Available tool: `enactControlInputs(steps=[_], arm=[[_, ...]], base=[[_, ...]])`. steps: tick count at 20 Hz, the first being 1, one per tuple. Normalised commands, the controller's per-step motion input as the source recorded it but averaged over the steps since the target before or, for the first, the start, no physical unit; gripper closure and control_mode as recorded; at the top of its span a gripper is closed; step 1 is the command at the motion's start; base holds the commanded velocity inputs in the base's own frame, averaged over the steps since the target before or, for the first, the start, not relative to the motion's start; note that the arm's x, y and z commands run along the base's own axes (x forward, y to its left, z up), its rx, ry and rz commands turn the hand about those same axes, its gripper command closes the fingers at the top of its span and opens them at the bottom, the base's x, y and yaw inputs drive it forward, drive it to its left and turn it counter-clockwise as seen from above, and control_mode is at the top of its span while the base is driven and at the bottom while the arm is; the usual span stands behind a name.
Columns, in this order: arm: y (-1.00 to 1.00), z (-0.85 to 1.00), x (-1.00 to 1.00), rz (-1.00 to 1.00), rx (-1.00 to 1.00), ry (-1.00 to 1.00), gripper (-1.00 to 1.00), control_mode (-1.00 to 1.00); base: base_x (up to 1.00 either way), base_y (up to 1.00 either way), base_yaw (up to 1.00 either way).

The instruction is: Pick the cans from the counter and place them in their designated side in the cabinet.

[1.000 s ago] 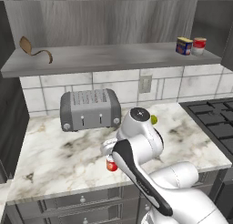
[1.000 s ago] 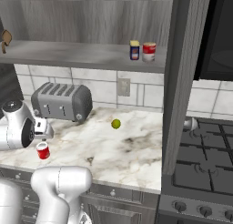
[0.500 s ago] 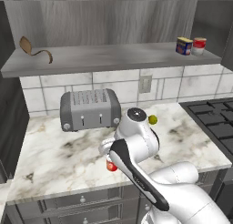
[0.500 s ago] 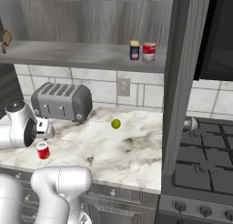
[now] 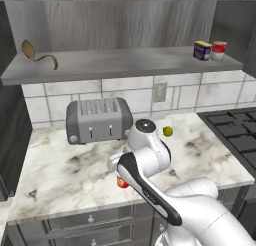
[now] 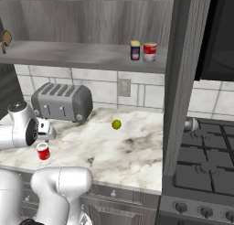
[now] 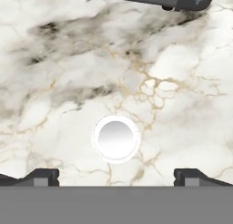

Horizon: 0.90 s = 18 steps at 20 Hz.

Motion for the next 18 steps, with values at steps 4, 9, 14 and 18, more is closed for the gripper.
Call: enactControlInputs(steps=[4,9,14,18], arm=[[0.04,-0.11,0.08,0.0,0.0,0.03,-1.0,-1.0],[0.03,-0.13,0.08,0.0,0.0,0.02,-1.0,-1.0],[0.01,-0.15,0.05,0.0,0.0,0.02,-1.0,-1.0],[0.0,-0.16,0.05,0.0,0.0,0.01,-1.0,-1.0]], base=[[0.0,0.0,0.0],[0.0,0.0,0.0],[0.0,0.0,0.0],[0.0,0.0,0.0]])
